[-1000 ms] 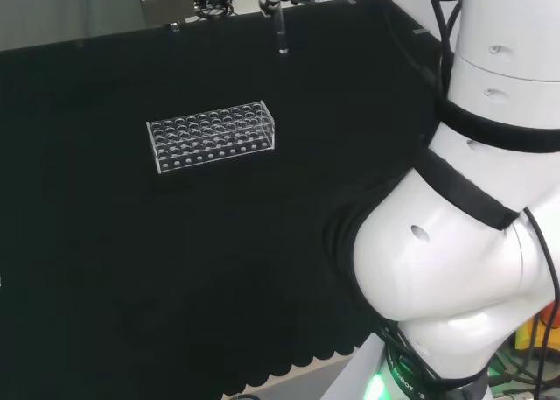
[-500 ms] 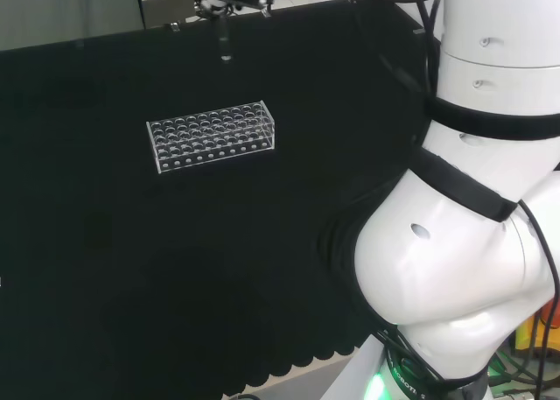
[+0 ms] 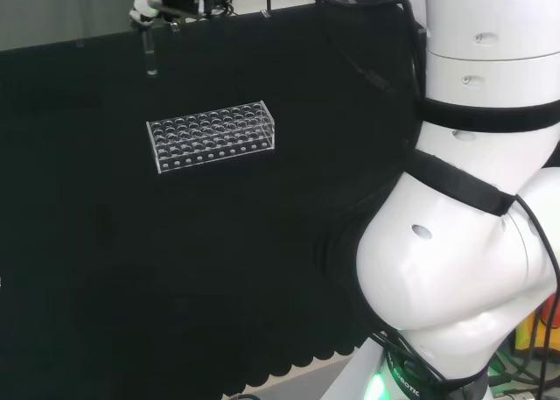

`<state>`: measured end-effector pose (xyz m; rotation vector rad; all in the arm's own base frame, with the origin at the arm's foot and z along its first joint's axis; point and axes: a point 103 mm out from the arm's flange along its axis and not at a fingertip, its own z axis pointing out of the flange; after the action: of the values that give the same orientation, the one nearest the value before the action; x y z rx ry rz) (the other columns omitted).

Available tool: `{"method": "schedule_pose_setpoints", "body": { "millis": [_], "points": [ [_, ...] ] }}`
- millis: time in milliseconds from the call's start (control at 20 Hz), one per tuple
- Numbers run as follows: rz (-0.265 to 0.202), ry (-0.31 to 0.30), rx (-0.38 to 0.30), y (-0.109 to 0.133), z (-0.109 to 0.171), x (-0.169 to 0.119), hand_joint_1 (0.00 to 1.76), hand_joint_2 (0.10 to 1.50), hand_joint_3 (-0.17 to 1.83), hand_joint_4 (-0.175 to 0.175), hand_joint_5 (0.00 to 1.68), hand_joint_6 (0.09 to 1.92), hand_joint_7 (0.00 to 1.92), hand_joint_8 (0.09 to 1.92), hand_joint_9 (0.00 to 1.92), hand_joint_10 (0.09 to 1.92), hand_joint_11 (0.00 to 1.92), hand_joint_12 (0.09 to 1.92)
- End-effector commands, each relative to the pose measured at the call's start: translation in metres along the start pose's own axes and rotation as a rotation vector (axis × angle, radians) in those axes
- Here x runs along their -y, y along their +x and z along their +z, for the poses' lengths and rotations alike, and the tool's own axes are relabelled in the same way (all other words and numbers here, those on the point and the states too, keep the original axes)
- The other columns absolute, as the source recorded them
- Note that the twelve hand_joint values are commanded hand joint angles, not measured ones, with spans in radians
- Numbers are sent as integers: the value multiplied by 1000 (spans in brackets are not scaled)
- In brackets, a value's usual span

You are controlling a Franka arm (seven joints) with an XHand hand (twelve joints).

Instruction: Shake the test tube.

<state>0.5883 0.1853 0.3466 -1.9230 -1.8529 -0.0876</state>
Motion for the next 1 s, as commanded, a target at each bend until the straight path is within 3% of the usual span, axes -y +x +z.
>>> {"method": "schedule_pose_setpoints", "body": {
  "millis": [50, 400, 1000],
  "points": [
    [-15, 11, 3, 9, 6, 4, 1320, 572, 812, -175, 1259, 720, 1314, 734, 1545, 669, 1008, 1108],
    [66, -22, 52, -46, -14, 1, 1320, 572, 813, -175, 1258, 721, 1313, 735, 1545, 670, 1007, 1109],
    [258, -104, 154, -158, -63, 6, 1319, 571, 814, -175, 1258, 722, 1313, 736, 1545, 672, 1006, 1110]
  ]
}}
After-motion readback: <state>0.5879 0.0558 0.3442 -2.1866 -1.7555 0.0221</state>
